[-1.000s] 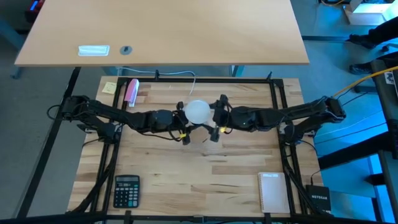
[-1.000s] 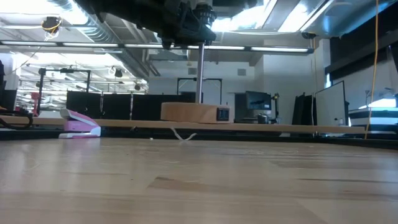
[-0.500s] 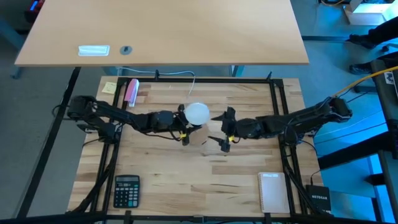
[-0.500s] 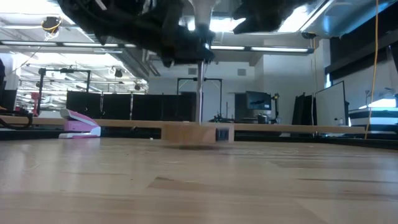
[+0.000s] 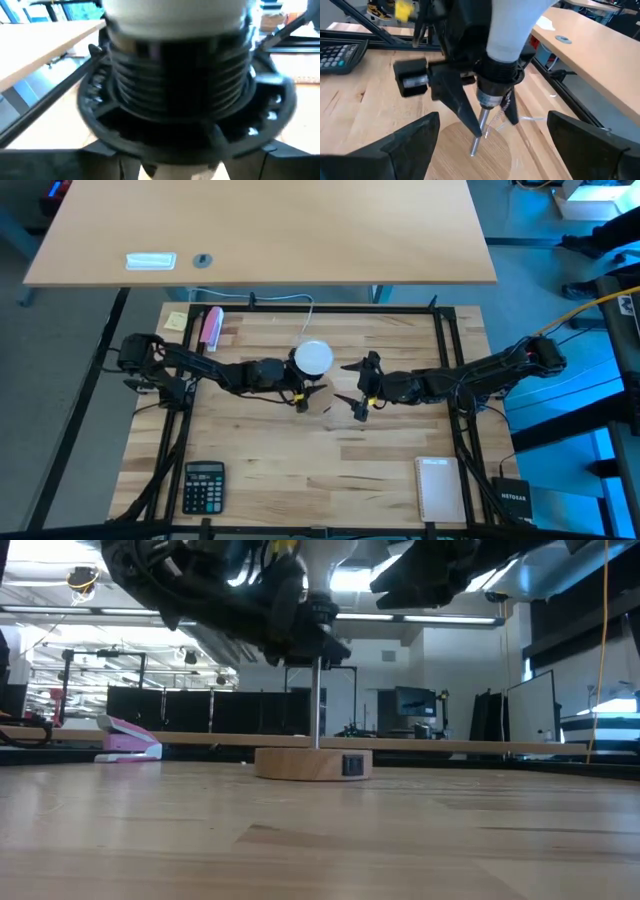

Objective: Screw lightbulb
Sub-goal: Insert the white lightbulb into the brown lamp, then remove the white lightbulb from the brown lamp

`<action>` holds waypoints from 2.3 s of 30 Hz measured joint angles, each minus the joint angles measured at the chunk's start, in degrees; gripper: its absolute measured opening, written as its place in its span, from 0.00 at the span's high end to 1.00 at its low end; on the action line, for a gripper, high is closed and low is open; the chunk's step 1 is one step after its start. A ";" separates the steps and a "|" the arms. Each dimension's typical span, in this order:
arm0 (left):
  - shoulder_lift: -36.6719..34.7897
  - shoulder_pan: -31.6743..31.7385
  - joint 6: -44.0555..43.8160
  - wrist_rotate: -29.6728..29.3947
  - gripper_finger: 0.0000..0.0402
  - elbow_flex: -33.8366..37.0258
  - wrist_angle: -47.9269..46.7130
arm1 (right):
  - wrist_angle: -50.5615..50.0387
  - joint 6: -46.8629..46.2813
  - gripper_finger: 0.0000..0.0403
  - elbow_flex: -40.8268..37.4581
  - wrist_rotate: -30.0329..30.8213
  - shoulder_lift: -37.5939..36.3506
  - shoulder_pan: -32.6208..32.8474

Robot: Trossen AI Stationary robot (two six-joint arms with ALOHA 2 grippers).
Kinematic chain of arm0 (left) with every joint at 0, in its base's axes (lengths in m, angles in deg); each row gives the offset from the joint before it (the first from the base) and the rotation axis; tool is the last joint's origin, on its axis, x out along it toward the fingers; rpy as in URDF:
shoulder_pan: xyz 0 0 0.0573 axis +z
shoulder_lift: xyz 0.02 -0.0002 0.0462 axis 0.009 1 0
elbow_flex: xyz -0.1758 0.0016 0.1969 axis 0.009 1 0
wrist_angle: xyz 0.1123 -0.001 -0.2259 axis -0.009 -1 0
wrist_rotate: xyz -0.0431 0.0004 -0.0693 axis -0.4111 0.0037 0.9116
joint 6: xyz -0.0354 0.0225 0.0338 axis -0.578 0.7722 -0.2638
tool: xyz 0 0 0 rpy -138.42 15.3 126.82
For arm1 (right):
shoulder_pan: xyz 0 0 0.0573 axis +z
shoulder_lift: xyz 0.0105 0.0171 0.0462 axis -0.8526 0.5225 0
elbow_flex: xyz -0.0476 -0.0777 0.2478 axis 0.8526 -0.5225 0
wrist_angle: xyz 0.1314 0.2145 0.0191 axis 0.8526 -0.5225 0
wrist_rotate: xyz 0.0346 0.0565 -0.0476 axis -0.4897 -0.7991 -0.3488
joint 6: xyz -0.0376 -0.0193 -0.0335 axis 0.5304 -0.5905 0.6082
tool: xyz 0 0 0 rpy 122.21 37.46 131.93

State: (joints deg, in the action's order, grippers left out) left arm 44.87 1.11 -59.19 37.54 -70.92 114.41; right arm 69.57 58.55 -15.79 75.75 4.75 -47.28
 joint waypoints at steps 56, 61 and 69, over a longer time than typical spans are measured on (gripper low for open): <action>-5.62 -0.11 -6.54 -1.62 0.41 12.59 18.92 | 0.35 0.21 0.08 -0.04 0.34 2.23 0.00; -2.39 -0.11 -6.59 -1.64 0.41 11.95 22.87 | 1.18 0.39 0.08 -0.03 0.35 2.23 -0.09; -0.84 -0.63 -5.55 -1.76 0.42 9.41 22.97 | 2.57 0.40 0.08 0.02 1.41 4.34 -0.11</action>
State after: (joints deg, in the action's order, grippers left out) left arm 44.03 0.48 -64.73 35.78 -61.51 137.37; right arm 72.14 58.95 -15.77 77.17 9.08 -47.38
